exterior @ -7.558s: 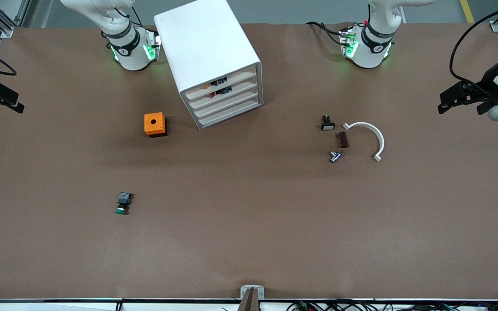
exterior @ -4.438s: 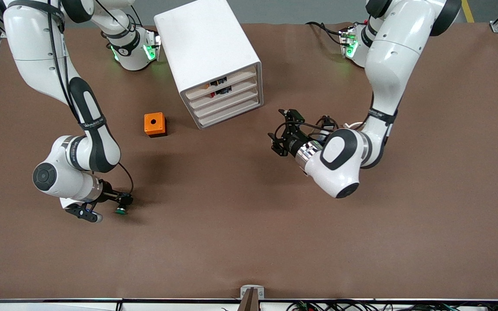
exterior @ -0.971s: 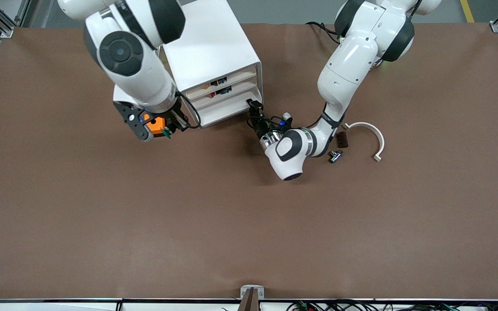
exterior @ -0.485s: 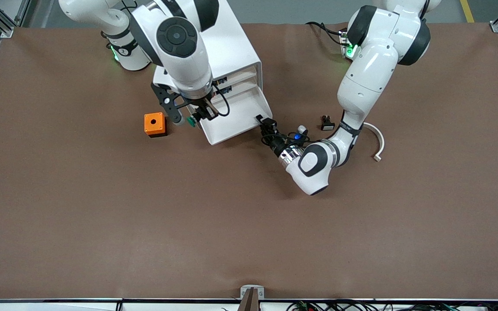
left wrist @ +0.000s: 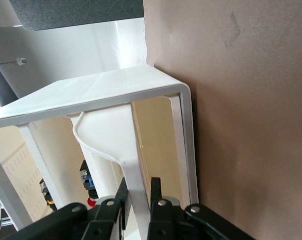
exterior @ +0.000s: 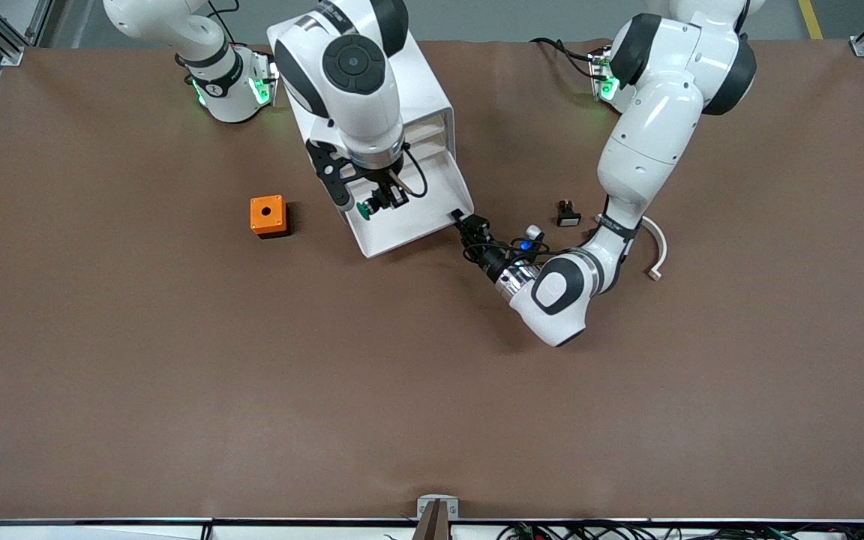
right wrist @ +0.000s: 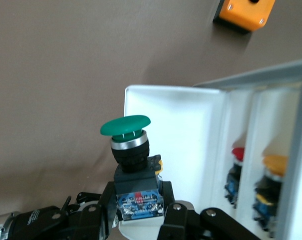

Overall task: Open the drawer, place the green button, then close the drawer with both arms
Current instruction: 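Lower the button into the drawer with the right gripper while the left gripper releases, then raise the right gripper out while the left gripper moves to the drawer front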

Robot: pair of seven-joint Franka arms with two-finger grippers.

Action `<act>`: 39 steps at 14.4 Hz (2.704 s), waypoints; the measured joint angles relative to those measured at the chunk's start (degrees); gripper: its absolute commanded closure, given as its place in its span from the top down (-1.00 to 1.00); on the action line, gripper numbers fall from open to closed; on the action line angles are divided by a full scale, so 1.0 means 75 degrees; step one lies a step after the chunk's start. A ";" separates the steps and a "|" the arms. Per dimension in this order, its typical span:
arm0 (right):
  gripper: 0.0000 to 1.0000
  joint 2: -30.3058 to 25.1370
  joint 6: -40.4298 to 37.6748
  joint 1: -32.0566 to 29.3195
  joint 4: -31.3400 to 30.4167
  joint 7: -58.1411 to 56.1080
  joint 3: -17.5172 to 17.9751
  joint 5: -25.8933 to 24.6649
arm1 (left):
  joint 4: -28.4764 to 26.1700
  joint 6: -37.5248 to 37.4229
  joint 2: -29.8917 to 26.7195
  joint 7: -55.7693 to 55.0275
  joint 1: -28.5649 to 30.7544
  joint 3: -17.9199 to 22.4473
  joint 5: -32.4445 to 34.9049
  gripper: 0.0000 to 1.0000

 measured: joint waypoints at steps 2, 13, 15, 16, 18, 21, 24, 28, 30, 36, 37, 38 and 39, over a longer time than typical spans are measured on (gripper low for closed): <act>-1.00 0.0172 0.0368 0.0190 -0.0142 0.0238 0.0000 -0.0017 | 0.0007 0.0054 0.0000 0.0000 0.0004 0.0004 0.0000 1.00; -1.00 0.1072 0.2072 0.0566 -0.0812 0.0418 -0.0002 -0.0292 | 0.1061 0.0313 -0.0163 0.5002 0.0548 0.0481 -0.0199 1.00; -1.00 0.1075 0.2091 0.0621 -0.0839 0.0502 -0.0002 -0.0292 | 0.1127 0.0319 -0.0361 0.6206 0.0382 0.0969 -0.0023 1.00; -1.00 0.1074 0.2181 0.0659 -0.0903 0.0535 -0.0002 -0.0293 | 0.1141 0.0354 -0.0454 0.6604 0.0227 0.1220 0.0164 1.00; -0.79 0.1080 0.2347 0.0725 -0.1093 0.0558 -0.0002 -0.0293 | 0.1202 0.0567 -0.0600 0.7195 -0.0137 0.1668 0.0450 1.00; 0.24 0.1082 0.2387 0.0770 -0.1222 0.0563 -0.0002 -0.0293 | 0.1303 0.1268 -0.0782 0.7940 -0.0426 0.1919 0.0960 1.00; 1.00 0.1080 0.2387 0.0770 -0.1219 0.0573 -0.0019 -0.0293 | 0.1351 0.2013 -0.1014 0.8442 -0.0561 0.1930 0.1754 1.00; 1.00 0.1034 0.1874 0.0694 -0.0963 0.0526 -0.0150 -0.0309 | 0.1371 0.2425 -0.1313 0.9034 -0.0646 0.1932 0.2674 1.00; 1.00 0.0960 0.1114 0.0406 -0.0494 0.0151 -0.0219 -0.0322 | 0.1371 0.2587 -0.1446 0.9177 -0.0728 0.1931 0.3264 1.00; 1.00 0.0163 -0.0068 -0.1299 0.0159 -0.2664 -0.0296 -0.0336 | 0.1369 0.3434 -0.1707 0.9339 -0.1120 0.1926 0.4162 1.00; 1.00 0.0013 -0.0316 -0.1631 0.0185 -0.3259 -0.0303 -0.0336 | 0.1354 0.3558 -0.1805 0.9339 -0.1242 0.1927 0.4227 1.00; 1.00 -0.0109 -0.0528 -0.1947 0.0227 -0.3820 -0.0306 -0.0336 | 0.1335 0.3655 -0.1878 0.9339 -0.1343 0.1929 0.4307 1.00; 1.00 -0.0208 -0.0684 -0.2238 0.0266 -0.4372 -0.0309 -0.0336 | 0.1314 0.3710 -0.1932 0.9339 -0.1440 0.1929 0.4489 1.00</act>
